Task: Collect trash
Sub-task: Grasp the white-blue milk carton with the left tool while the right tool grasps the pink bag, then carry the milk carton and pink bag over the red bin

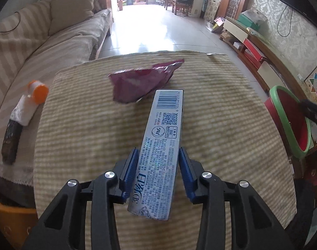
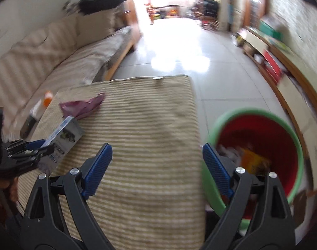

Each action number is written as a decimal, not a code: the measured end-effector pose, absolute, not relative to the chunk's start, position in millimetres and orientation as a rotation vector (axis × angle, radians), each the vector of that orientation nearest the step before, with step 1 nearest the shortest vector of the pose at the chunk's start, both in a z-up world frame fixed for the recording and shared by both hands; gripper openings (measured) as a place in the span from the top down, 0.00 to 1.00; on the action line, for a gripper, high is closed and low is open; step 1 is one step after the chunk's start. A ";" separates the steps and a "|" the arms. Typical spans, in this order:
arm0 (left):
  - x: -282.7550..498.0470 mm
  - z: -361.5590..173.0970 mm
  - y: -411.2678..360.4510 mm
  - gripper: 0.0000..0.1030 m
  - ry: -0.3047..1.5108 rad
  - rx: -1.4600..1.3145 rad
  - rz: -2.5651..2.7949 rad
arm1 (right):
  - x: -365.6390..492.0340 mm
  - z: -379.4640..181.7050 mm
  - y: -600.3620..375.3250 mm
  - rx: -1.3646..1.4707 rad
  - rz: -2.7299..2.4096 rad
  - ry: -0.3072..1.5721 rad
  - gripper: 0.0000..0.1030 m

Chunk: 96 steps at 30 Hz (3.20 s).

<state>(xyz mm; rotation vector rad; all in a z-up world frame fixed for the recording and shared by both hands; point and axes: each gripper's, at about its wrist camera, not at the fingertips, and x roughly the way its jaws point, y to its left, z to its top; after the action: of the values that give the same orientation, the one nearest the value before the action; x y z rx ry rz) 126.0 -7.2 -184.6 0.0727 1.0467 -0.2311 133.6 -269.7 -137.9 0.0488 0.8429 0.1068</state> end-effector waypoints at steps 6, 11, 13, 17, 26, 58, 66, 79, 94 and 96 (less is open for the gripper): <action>70.0 -192.9 59.2 0.64 1.084 0.015 -0.082 | 210.0 -140.7 -168.6 -0.252 0.276 0.854 0.15; 56.9 -202.6 81.9 0.63 1.094 -0.042 -0.045 | 252.2 -160.3 -94.8 -0.472 0.424 0.916 0.15; 56.3 -203.1 84.9 0.62 1.085 -0.059 -0.051 | 261.3 -171.2 -69.2 -0.596 0.454 0.917 0.14; 57.8 -200.2 86.8 0.46 1.061 -0.075 -0.070 | 274.2 -193.5 -32.8 -0.815 0.519 0.935 0.05; 57.2 -197.9 86.2 0.33 1.044 -0.139 -0.089 | 299.1 -228.9 -6.8 -0.955 0.567 1.067 0.13; 66.5 -183.8 78.2 0.62 0.982 -0.223 -0.057 | 75.7 -129.0 -139.8 0.088 0.368 0.851 0.61; 57.8 -158.4 65.9 0.62 0.926 -0.205 -0.076 | 67.2 -121.9 -156.8 0.125 0.320 0.809 0.61; 54.3 -151.2 16.2 0.62 0.927 -0.133 -0.167 | 52.6 -125.7 -175.5 0.091 0.224 0.780 0.61; 56.8 -134.5 -11.3 0.62 0.891 -0.082 -0.206 | 46.2 -122.0 -204.2 0.130 0.172 0.761 0.60; 58.2 -129.8 -14.3 0.62 0.878 -0.078 -0.210 | 46.0 -121.3 -205.4 0.130 0.167 0.757 0.60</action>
<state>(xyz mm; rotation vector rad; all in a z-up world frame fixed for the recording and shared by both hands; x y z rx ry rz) 58.2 -14.3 -129.8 -0.0779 0.8784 -0.2105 46.0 -205.4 -121.3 0.1299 0.7567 0.1667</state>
